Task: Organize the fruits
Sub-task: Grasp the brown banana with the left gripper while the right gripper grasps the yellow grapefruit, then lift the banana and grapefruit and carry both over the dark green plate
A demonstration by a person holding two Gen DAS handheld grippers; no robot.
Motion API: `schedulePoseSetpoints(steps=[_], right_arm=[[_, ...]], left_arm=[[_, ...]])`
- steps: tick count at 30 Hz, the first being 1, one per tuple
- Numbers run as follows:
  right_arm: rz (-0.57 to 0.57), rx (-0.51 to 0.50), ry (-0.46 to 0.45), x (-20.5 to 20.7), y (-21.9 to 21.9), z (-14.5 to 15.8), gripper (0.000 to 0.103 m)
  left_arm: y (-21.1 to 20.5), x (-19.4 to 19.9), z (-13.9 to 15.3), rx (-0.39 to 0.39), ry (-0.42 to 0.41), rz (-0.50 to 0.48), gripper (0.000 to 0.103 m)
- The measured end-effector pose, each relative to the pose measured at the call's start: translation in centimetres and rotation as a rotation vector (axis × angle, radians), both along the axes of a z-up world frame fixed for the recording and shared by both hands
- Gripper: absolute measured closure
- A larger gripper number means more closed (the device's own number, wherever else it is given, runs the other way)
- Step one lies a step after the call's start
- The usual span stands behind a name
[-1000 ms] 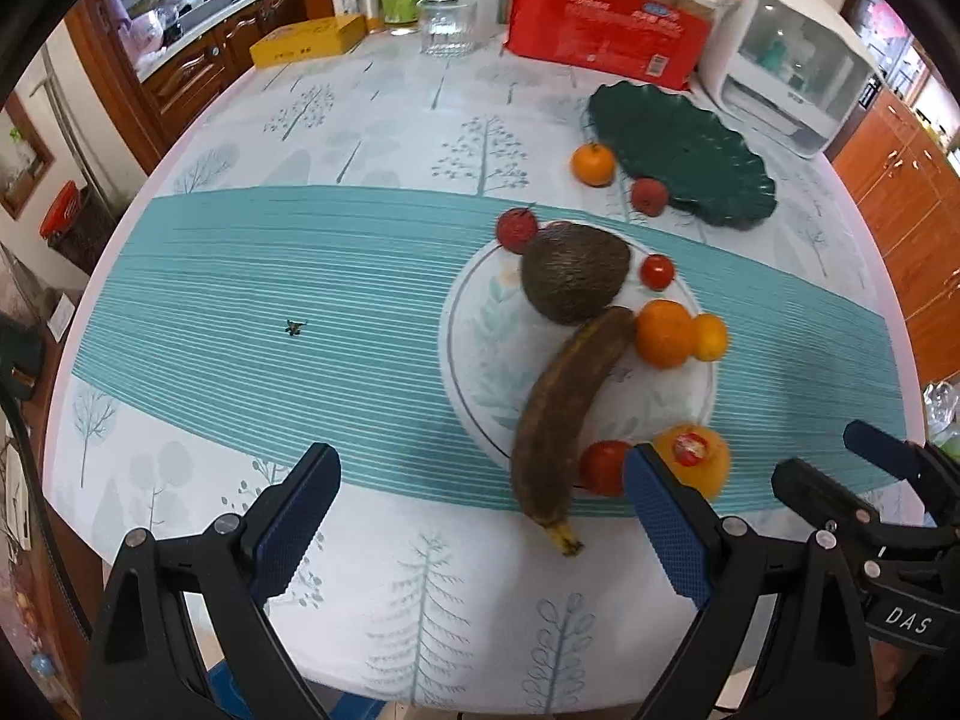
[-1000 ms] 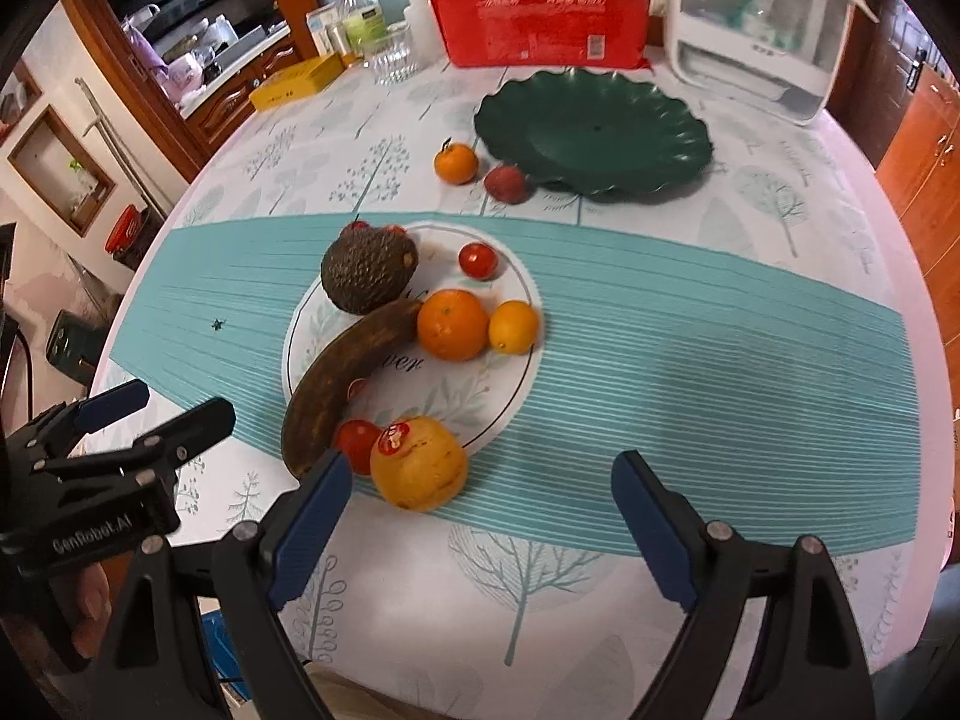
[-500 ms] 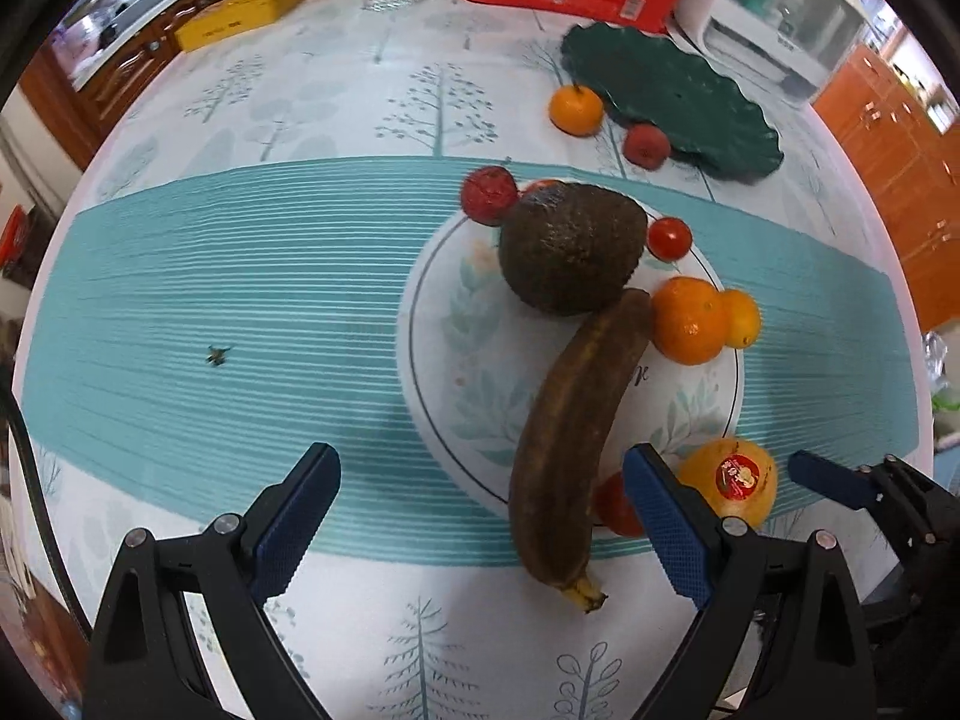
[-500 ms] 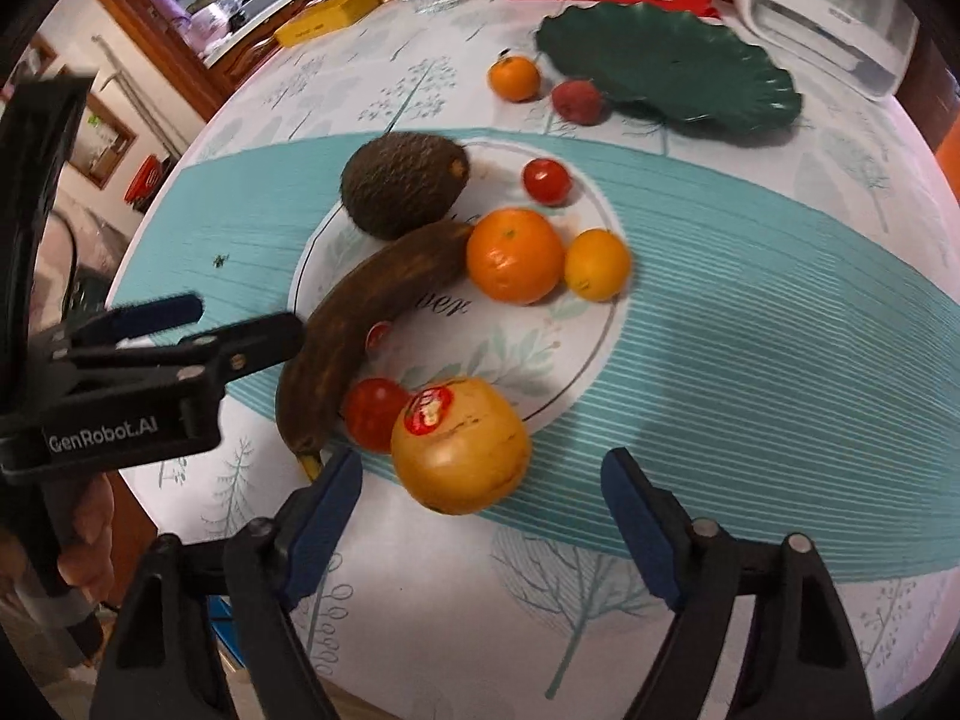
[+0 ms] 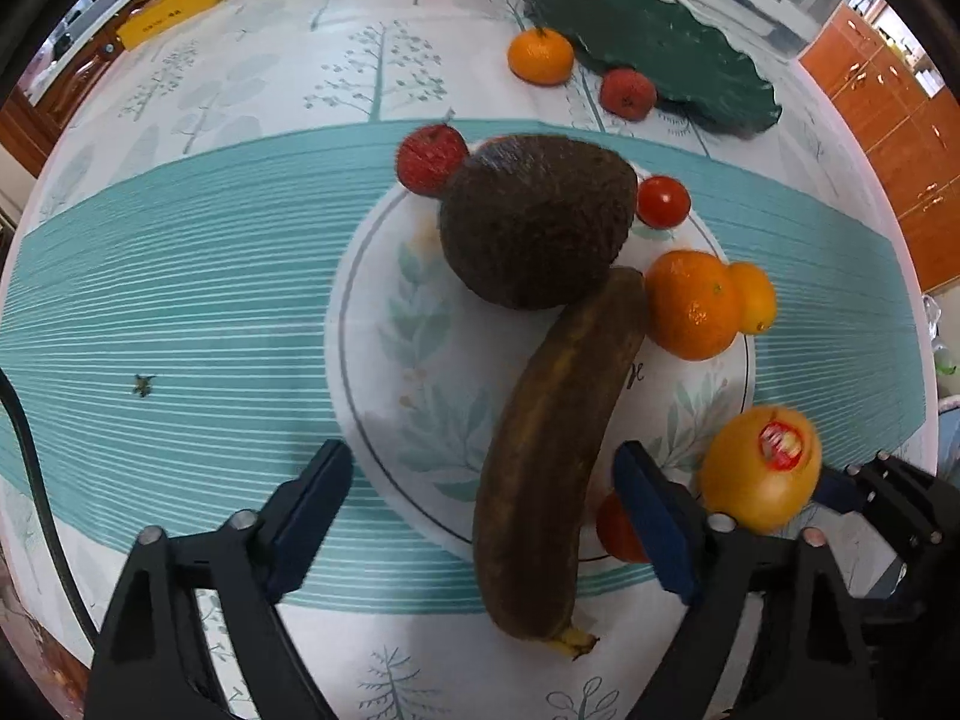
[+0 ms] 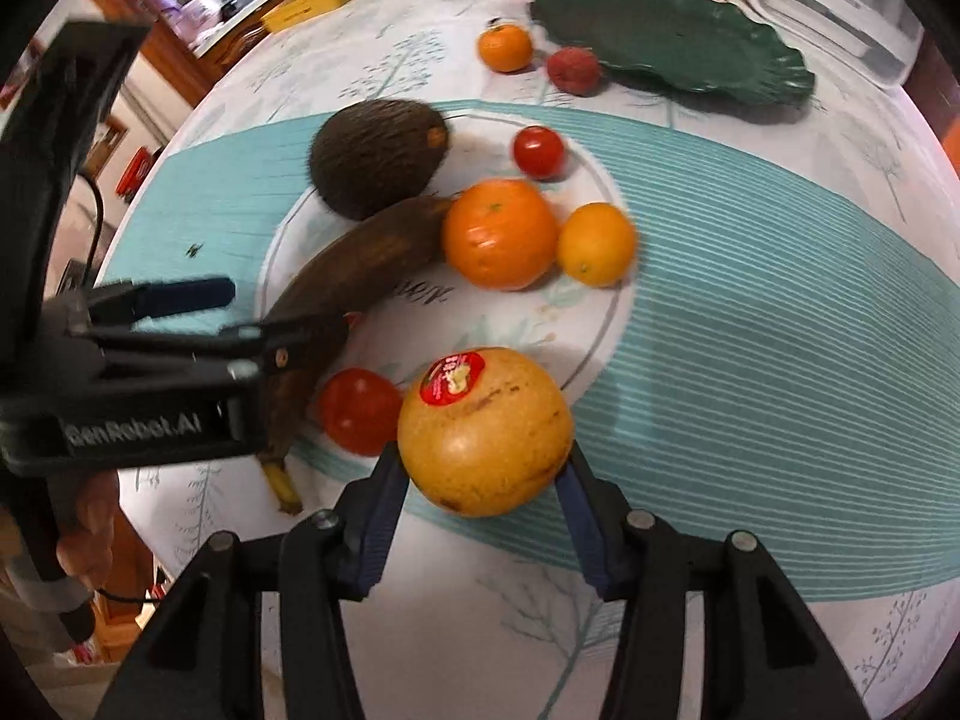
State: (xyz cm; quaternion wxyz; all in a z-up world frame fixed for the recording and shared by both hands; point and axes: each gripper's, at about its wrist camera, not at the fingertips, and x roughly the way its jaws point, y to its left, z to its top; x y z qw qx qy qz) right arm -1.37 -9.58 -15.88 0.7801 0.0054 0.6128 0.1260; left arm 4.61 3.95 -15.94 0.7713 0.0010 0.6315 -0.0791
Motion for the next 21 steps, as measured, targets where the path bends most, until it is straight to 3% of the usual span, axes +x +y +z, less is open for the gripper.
schedulePoseSetpoints(steps=[10,12,16,21], right_arm=[[-0.068,-0.004,-0.007,0.6,-1.7,0.2,0.053],[-0.072,-0.002,-0.009,0.6,-1.8,0.2,0.053],[-0.078,0.006,-0.007,0.8,-2.1,0.3,0.053],[-0.079,0.013,-0.015,0.8,-2.4,0.7,0.053]], left_arm=[[-3.1,0.1,-0.2,0.094,-0.028,-0.064,0.052],[-3.9,0.0,0.0,0.086,-0.051,-0.076,0.066],[-4.7,-0.6,0.3,0.106,-0.102,-0.081,0.067],[-3.1,-2.1,0.5,0.032,-0.076,-0.03,0.069]])
